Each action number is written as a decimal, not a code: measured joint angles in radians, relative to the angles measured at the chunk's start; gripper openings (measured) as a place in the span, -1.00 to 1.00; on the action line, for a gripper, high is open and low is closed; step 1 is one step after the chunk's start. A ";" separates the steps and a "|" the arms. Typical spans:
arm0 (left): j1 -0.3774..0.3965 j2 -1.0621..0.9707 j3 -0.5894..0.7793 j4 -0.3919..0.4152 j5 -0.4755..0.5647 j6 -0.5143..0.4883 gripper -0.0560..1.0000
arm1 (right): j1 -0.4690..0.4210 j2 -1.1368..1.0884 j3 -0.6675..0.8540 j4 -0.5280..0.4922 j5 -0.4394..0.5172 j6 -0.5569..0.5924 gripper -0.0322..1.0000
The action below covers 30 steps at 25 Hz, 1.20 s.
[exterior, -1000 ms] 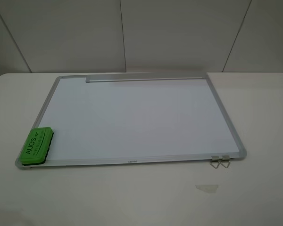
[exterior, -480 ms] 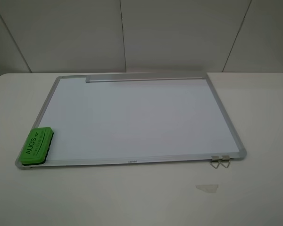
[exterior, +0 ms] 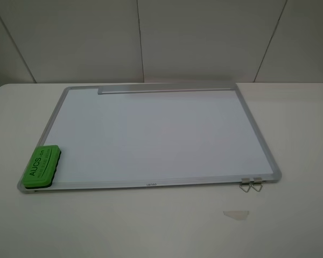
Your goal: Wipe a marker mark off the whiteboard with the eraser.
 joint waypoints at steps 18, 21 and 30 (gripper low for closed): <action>0.066 -0.317 0.003 -0.050 0.001 0.054 0.33 | 0.000 0.000 0.000 0.000 0.000 0.000 0.64; 0.066 -0.394 0.003 -0.051 0.001 0.061 0.33 | 0.000 0.000 0.000 0.000 0.000 0.000 0.64; 0.066 -0.475 0.003 -0.057 0.001 0.061 0.33 | 0.000 0.000 0.000 0.000 0.000 0.000 0.64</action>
